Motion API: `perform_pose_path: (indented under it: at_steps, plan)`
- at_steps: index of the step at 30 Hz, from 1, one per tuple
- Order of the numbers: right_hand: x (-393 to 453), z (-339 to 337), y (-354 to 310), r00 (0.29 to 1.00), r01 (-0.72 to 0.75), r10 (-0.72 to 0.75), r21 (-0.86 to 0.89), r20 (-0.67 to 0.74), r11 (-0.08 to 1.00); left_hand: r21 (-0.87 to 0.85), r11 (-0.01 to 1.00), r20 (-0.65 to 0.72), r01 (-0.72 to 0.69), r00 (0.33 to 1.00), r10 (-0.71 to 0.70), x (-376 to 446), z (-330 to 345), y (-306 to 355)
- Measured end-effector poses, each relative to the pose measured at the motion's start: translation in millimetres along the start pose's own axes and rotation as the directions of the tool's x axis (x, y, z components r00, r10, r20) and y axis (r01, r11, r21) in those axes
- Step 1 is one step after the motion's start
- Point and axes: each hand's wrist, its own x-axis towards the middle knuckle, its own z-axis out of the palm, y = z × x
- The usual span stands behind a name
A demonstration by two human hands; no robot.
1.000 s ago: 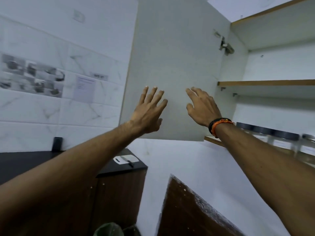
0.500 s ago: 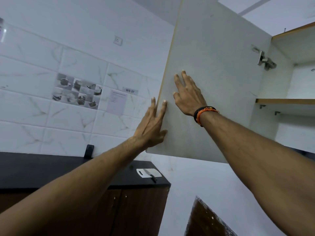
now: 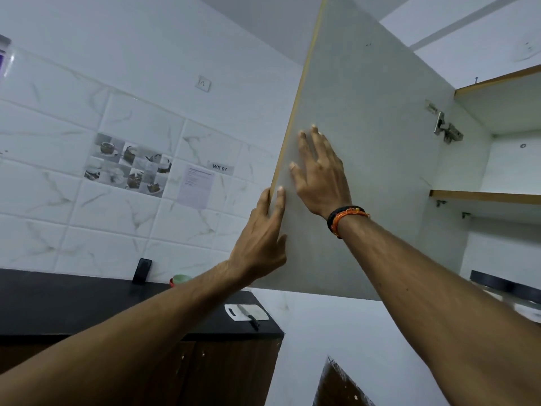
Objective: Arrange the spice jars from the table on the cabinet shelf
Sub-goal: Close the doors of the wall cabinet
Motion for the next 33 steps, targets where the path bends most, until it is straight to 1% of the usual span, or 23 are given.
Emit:
perform_pose_path:
  at_steps: [5,8,11,14,16,20,23,25,28,30,33]
  plan:
    - [-3,-28,4,0.988,0.026,-0.016,0.066,-0.153,0.997,-0.098,0.989,-0.144,-0.112,0.985,0.097,-15,-7,29]
    - [-3,-51,7,0.975,0.025,0.006,0.134,-0.224,0.991,-0.202,0.962,-0.24,-0.186,0.961,0.135,-22,-12,53]
    - [-5,-75,10,0.962,0.013,0.04,0.194,-0.269,0.981,-0.319,0.919,-0.288,-0.234,0.947,0.141,-26,-17,80]
    - [-13,-101,15,0.951,0.001,0.074,0.245,-0.3,0.97,-0.425,0.869,-0.313,-0.252,0.942,0.119,-28,-15,110]
    - [-20,-119,21,0.947,-0.019,0.105,0.272,-0.304,0.962,-0.533,0.81,-0.308,-0.244,0.948,0.084,-30,-13,130]
    - [-35,-154,32,0.941,-0.071,0.175,0.337,-0.291,0.939,-0.716,0.668,-0.236,-0.205,0.971,0.044,-32,-8,169]
    - [-44,-182,39,0.936,-0.117,0.227,0.368,-0.27,0.922,-0.815,0.566,-0.145,-0.127,0.989,0.015,-29,-5,196]
    - [-52,-201,46,0.935,-0.15,0.254,0.377,-0.246,0.914,-0.845,0.525,-0.103,-0.103,0.994,0.029,-27,-2,216]
    - [-68,-227,59,0.923,-0.186,0.287,0.354,-0.257,0.916,-0.868,0.484,-0.076,-0.113,0.992,0.096,-28,11,244]
    - [-79,-244,71,0.912,-0.218,0.309,0.322,-0.269,0.921,-0.859,0.497,-0.068,-0.128,0.988,0.136,-29,20,263]
    - [-93,-265,90,0.903,-0.263,0.33,0.254,-0.276,0.931,-0.83,0.524,-0.092,-0.193,0.973,0.213,-30,38,288]
